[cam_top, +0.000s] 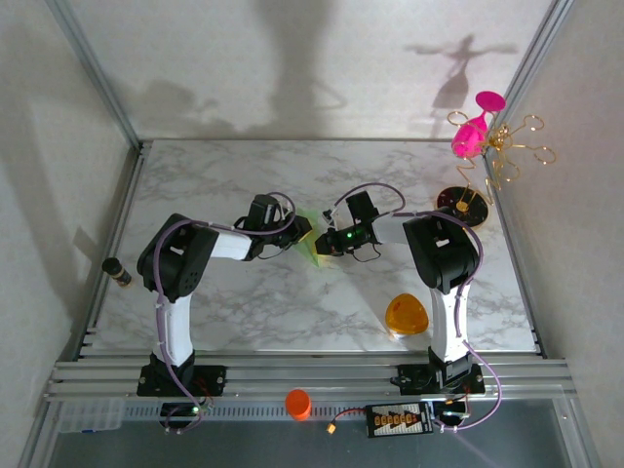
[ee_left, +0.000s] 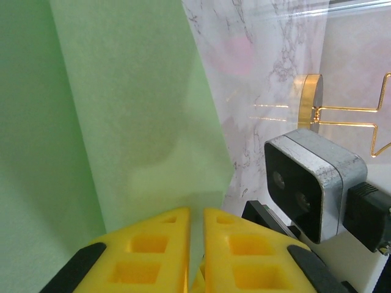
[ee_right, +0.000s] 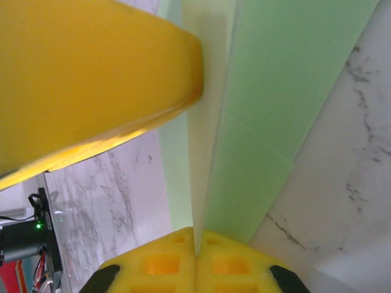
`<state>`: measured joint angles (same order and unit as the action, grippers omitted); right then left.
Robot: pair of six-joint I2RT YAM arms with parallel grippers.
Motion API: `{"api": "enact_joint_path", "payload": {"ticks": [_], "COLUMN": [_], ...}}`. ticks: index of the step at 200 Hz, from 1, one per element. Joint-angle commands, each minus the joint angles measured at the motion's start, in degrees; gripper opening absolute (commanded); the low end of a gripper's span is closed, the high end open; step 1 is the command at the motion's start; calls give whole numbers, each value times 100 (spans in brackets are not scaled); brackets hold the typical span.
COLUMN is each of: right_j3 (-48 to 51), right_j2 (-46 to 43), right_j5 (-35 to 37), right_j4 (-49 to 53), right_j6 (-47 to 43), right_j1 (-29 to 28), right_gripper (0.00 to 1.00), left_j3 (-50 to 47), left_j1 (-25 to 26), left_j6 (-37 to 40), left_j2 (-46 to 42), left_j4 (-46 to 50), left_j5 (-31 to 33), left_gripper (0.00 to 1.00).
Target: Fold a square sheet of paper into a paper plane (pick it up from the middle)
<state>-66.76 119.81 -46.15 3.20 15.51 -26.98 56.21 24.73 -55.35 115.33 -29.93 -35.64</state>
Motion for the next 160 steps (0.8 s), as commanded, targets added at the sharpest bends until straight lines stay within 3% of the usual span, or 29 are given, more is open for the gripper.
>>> {"api": "enact_joint_path", "payload": {"ticks": [1,160], "right_j3": [285,203], "right_j2": [751,799], "right_j5": [1433,1460], "right_j4": [403,523], "right_j6": [-146,-161], "right_j1": [-36,-29], "right_gripper": [6,9], "left_j3": [-177,66], "left_j1": [-122,-91], "left_j6": [58,7], "left_j2": [-202,257], "left_j4": [-162,-155], "left_j5": [-81,-119], "left_gripper": [14,12]}}
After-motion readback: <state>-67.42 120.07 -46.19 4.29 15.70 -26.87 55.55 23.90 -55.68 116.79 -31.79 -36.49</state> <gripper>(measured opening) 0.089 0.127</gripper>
